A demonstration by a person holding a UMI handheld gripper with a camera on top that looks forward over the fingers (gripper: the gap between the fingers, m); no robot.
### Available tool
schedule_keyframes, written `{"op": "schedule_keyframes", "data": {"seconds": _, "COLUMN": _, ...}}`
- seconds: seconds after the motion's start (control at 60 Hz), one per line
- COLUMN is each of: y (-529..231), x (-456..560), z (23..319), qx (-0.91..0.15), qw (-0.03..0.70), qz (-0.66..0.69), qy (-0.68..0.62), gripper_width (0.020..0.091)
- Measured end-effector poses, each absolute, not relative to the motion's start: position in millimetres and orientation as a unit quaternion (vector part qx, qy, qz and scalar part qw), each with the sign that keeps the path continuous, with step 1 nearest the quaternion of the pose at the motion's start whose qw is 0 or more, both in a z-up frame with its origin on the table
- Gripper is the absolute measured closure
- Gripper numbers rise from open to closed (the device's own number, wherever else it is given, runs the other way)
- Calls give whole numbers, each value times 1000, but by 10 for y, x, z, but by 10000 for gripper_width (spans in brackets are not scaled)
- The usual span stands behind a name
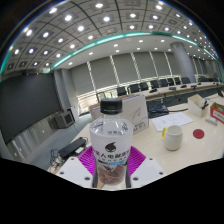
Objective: Pour water
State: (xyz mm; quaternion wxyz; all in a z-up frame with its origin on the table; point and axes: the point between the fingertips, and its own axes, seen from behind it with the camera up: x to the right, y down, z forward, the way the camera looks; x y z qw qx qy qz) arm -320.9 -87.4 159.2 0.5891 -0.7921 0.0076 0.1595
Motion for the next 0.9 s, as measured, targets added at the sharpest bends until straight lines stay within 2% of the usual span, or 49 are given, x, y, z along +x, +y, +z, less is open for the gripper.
{"op": "schedule_keyframes", "data": {"seconds": 0.1, "y": -481, "x": -3082, "z": 1962, "qx": -764, "qw": 580, "qz": 264, "qy": 100, "gripper_width": 732}}
{"op": "schedule_keyframes", "data": {"seconds": 0.233, "y": 33, "x": -2837, "z": 2251, "qx": -703, "qw": 524, "qz": 415, "qy": 244, "gripper_width": 733}}
{"op": "schedule_keyframes", "data": {"seconds": 0.4, "y": 557, "x": -2425, "z": 2131, "qx": -592, "qw": 418, "qz": 552, "qy": 411, "gripper_width": 733}}
{"op": "schedule_keyframes", "data": {"seconds": 0.583, "y": 789, "x": -2090, "z": 1787, "qx": -465, "qw": 301, "qz": 639, "qy": 534, "gripper_width": 733}}
{"op": "schedule_keyframes", "data": {"seconds": 0.683, "y": 897, "x": -2053, "z": 1610, "qx": -435, "qw": 272, "qz": 650, "qy": 560, "gripper_width": 733}}
{"op": "schedule_keyframes", "data": {"seconds": 0.9, "y": 916, "x": -2074, "z": 1643, "qx": -442, "qw": 262, "qz": 657, "qy": 552, "gripper_width": 735}}
